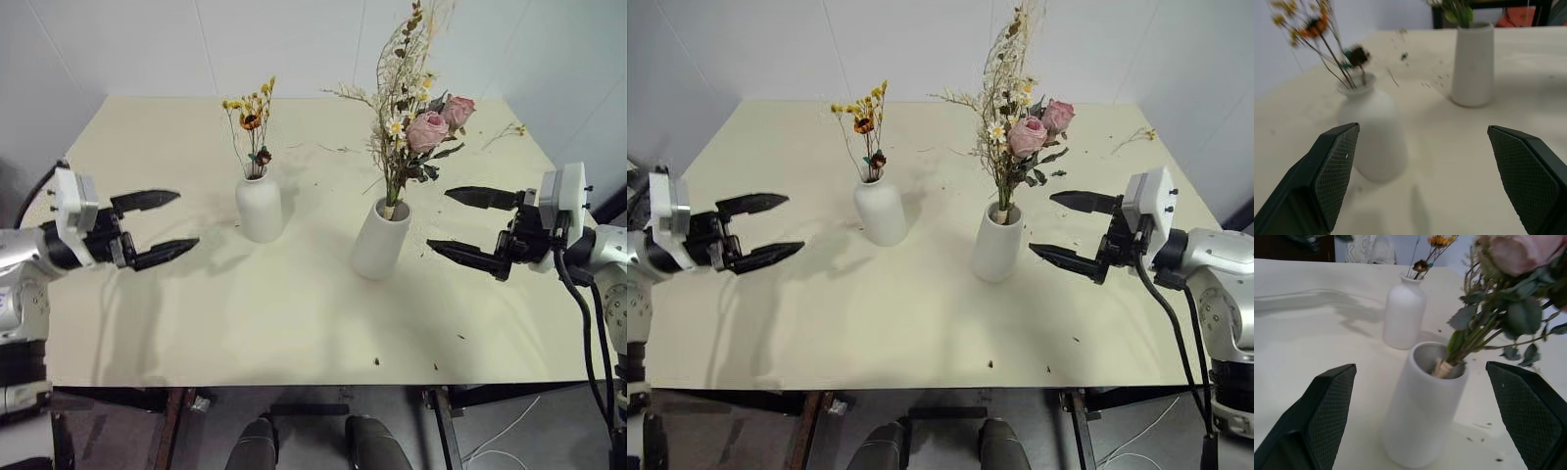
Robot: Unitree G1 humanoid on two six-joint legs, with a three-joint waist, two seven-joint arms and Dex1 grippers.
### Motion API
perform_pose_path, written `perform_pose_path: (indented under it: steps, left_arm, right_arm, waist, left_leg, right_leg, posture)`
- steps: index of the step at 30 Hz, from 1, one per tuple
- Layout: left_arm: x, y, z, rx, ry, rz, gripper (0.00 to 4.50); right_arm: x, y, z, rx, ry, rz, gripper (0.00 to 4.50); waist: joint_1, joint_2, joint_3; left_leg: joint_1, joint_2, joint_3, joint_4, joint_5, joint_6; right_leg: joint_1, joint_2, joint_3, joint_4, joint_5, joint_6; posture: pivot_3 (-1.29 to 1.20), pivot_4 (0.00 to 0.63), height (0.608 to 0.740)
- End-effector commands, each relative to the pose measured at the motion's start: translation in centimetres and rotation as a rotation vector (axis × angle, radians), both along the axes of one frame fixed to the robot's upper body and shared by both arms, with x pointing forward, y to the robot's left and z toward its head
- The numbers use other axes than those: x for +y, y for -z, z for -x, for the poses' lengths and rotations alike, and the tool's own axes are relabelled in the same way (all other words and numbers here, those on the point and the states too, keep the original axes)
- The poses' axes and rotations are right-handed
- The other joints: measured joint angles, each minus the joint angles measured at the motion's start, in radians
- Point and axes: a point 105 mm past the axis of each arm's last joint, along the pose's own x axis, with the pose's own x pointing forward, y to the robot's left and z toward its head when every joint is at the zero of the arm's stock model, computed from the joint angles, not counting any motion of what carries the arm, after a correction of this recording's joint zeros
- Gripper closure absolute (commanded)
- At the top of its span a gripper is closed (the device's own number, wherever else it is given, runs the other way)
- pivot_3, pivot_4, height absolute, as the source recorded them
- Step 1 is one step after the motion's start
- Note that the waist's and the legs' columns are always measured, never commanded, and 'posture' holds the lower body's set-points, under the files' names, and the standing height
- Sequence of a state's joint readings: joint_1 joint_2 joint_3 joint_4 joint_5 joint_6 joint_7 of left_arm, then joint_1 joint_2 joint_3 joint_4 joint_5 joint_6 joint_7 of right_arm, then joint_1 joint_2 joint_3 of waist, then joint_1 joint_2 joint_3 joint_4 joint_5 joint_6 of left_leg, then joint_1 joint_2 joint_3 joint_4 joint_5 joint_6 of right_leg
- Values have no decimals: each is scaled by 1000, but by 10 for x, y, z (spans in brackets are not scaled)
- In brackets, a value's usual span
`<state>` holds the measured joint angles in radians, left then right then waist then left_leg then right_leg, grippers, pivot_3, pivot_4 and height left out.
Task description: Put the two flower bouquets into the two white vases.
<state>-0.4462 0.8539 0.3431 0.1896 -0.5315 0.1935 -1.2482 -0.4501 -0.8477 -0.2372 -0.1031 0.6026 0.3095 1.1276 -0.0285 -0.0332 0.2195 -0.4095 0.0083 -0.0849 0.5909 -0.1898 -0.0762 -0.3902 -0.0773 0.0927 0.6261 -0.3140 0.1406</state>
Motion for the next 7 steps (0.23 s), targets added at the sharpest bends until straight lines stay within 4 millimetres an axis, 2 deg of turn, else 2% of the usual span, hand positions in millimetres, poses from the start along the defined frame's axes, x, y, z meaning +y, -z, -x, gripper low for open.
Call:
perform_pose_path:
  steps: [1,7]
  left_arm:
    - [-7,-13,6,-74,11,-17,15]
    - [-20,-17,1,-120,16,9,15]
  right_arm:
    - [2,0,1,-25,-22,13,0]
    - [-1,4,0,-13,-1,13,0]
  waist:
    - [0,0,0]
    - [-1,0,0]
  left_leg:
    - [0,1,0,0,0,0]
    - [0,2,2,-1,0,0]
  right_leg:
    - [0,0,0,0,0,0]
    - [-1,1,1,0,4,7]
  posture:
    - [0,150,740]
    - [0,150,740]
